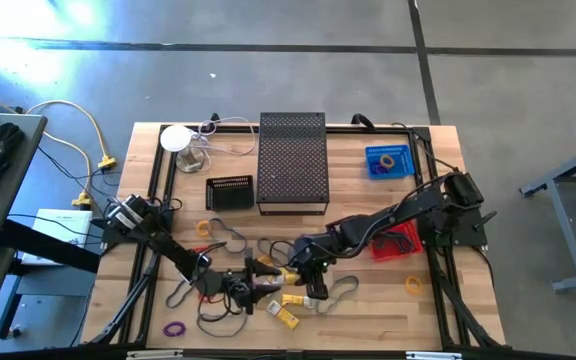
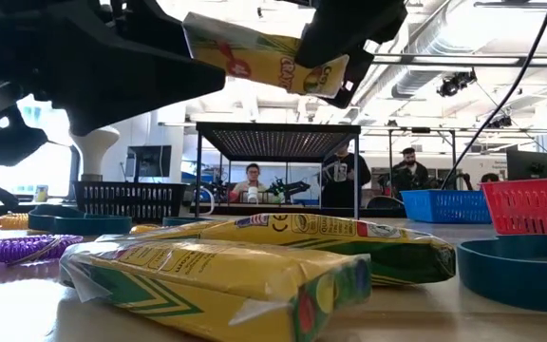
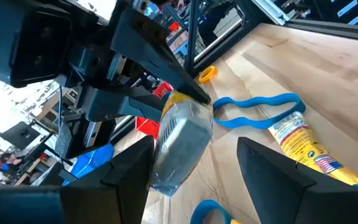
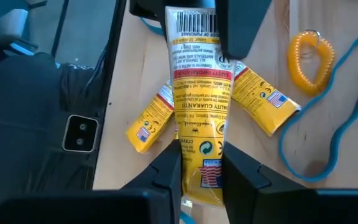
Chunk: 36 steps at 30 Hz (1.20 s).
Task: Pick & Place Office Desk Supplies
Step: Put the yellow crayon box into the black bin
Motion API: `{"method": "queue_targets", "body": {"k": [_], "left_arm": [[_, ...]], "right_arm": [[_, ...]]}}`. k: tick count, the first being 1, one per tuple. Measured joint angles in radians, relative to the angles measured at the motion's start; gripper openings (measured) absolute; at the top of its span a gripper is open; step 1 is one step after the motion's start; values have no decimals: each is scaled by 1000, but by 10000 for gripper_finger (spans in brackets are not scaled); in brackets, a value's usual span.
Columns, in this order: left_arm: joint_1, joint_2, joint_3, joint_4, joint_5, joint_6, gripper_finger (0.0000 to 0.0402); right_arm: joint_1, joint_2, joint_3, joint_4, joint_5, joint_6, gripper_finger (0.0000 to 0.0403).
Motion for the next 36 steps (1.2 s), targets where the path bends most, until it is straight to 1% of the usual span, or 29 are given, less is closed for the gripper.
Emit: {"method": "queue_targets", "body": {"k": [3,6,13,18,25,30,33,36], "left_arm": [[5,0,0,-3,2,15,219],[5,0,0,-2,0,17,207],[5,0,0,2,-8,50,163],[10,0,0,2,-47,38,134],[11,0,0,-4,-12,48,95],[11,0,0,-6,-5,54,88],[11,1,0,-11,-4,48,88],[11,1,0,-11,-1,44,87]], "right_arm": [[0,0,0,0,2,4,77],[0,0,0,0,2,25,77],[-5,0,0,-4,1,47,77],[-7,0,0,-6,5,70,77],[-7,0,0,-12,-14,49,78],[-4,0,0,-15,4,45,79],[8,0,0,-19,36,23,95],[20,0,1,-19,55,-4,130]]}}
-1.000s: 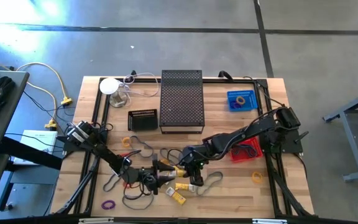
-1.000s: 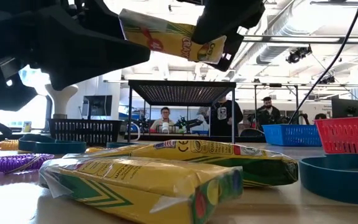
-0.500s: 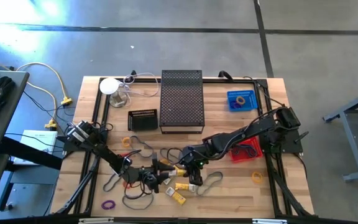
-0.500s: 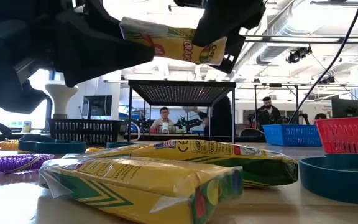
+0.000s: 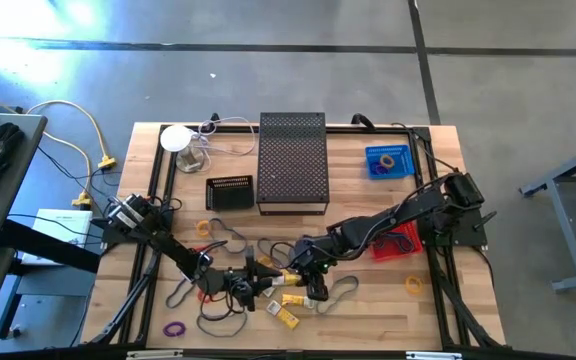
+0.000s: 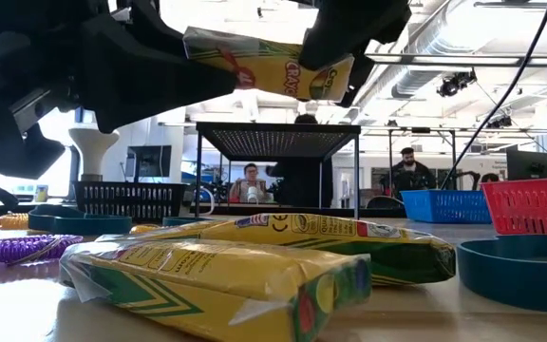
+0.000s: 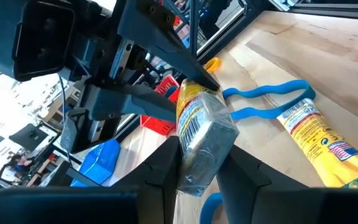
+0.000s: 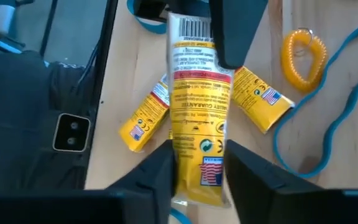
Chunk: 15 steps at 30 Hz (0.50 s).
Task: Pick & Place Office Desk Supplies
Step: Put the yellow crayon box into the black bin
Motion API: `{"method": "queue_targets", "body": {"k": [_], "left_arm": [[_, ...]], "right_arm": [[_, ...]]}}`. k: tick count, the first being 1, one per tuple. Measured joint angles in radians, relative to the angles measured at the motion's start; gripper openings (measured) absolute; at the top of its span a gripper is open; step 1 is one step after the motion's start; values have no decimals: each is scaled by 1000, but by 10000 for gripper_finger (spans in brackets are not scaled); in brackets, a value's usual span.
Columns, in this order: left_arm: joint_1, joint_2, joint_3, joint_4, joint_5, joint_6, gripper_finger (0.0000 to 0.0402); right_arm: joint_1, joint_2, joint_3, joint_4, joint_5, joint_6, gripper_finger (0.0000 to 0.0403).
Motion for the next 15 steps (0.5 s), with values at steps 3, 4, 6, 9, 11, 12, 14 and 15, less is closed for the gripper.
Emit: {"method": "queue_targets", "body": {"k": [3,4,6,9,11,12,14,15], "left_arm": [[-2,0,0,0,3,-20,87],[-3,0,0,0,4,-38,87],[-4,0,0,0,6,-100,87],[-4,0,0,1,7,-229,87],[-4,0,0,4,7,-307,87],[-5,0,0,4,4,-348,87],[-11,0,0,4,-21,-433,87],[-16,0,1,4,-45,-475,87]], "right_arm": [[15,0,0,-2,52,-6,178],[19,0,0,0,73,-19,194],[29,-2,0,0,113,-72,225],[51,-18,0,-6,127,-158,259],[68,-30,0,-6,121,-193,275],[76,-35,0,-3,121,-195,281],[98,-53,0,-23,166,-187,290],[110,-63,-1,-27,195,-184,293]]}}
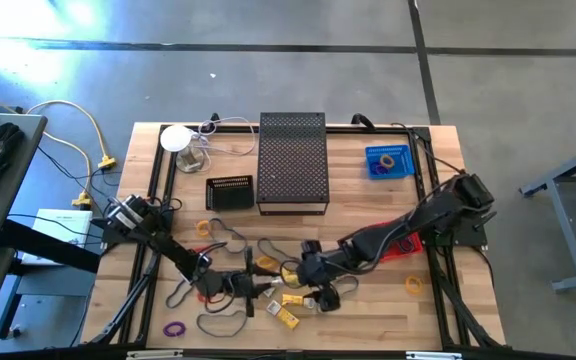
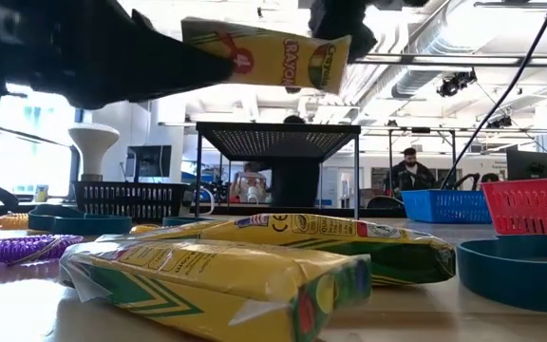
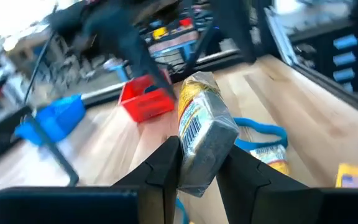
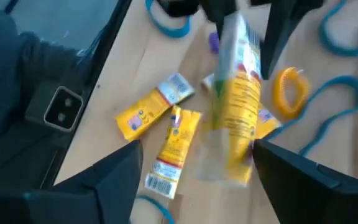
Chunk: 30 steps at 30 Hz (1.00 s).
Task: Pick & Place Office Desk Supplies
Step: Put the yellow crayon box into the black bin
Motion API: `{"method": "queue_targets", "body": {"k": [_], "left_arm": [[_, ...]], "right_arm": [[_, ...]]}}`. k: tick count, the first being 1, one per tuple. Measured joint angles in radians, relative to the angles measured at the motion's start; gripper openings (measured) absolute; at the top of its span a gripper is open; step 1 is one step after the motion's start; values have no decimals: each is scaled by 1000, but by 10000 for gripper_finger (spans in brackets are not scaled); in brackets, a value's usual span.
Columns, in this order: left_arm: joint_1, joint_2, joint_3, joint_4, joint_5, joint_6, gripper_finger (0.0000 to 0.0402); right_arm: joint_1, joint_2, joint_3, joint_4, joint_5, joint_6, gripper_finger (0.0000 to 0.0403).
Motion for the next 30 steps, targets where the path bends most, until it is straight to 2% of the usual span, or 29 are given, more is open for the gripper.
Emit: {"method": "queue_targets", "body": {"k": [5,10,13,17,23,30], "left_arm": [[-35,-7,0,-2,-164,-167,87],[-92,-77,0,2,-398,-254,87],[-135,-139,0,1,-544,-166,83],[-211,-213,0,3,-776,-23,77],[-290,-300,1,13,-788,92,76],[-250,-408,1,9,-794,230,74]], "right_arm": [[85,-31,1,-40,212,13,298],[170,-44,1,-60,435,31,298],[202,-44,1,-71,492,54,298],[220,-41,0,-94,487,103,299],[210,-40,0,-91,491,44,299],[189,-40,0,-123,487,87,299]]}}
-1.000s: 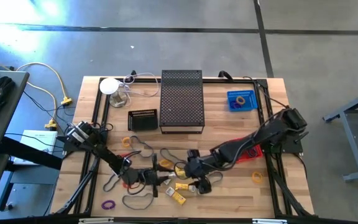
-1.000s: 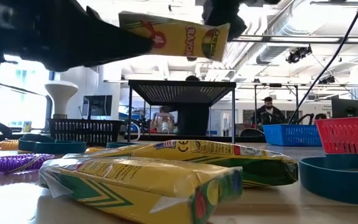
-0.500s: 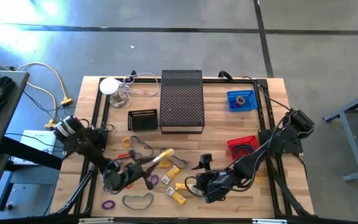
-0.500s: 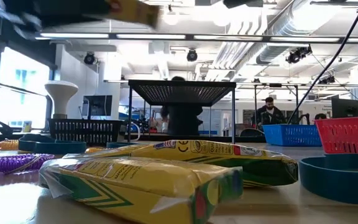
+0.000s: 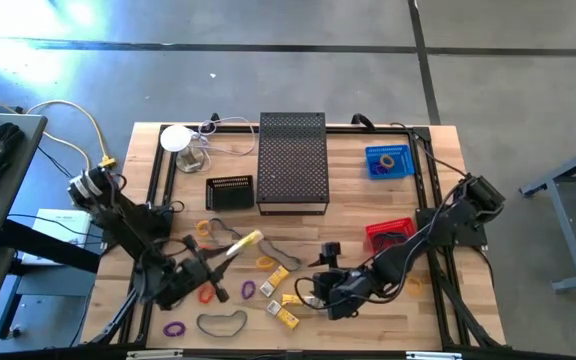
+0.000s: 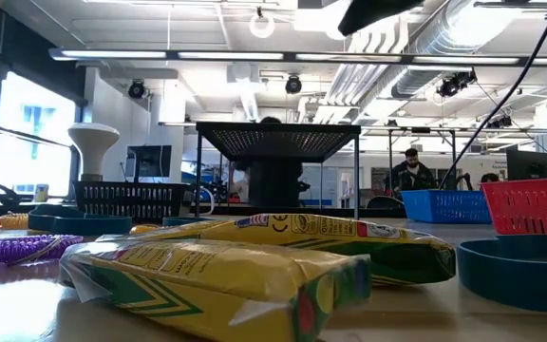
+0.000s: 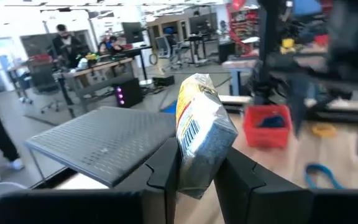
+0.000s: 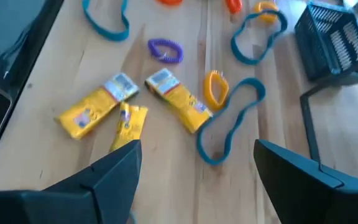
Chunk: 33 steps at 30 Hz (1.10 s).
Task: Pick & Place Office Desk Supplies
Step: Put the yellow crayon box into the black bin
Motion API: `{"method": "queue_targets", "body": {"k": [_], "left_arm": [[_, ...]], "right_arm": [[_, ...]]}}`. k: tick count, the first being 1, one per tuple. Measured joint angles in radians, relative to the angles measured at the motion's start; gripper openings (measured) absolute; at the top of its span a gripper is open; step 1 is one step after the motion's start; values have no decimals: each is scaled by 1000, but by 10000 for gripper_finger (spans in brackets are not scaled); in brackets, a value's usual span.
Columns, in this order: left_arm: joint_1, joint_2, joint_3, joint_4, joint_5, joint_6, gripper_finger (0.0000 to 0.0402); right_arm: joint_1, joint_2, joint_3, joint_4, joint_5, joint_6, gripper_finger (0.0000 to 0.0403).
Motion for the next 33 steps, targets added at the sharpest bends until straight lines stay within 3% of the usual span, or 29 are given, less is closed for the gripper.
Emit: {"method": "queue_targets", "body": {"k": [11,16,20,25,33], "left_arm": [[138,-325,-99,-201,6,217,78],[157,-452,-174,-202,159,266,79],[158,-549,-232,-203,155,358,80],[170,-688,-307,-201,158,367,80],[306,-835,-470,-204,289,376,81]], "right_arm": [[83,8,-1,-54,2,201,300],[121,27,-1,-27,8,303,300],[131,48,0,31,5,344,300],[133,56,-1,51,14,374,300],[125,56,-1,48,110,376,300]]}}
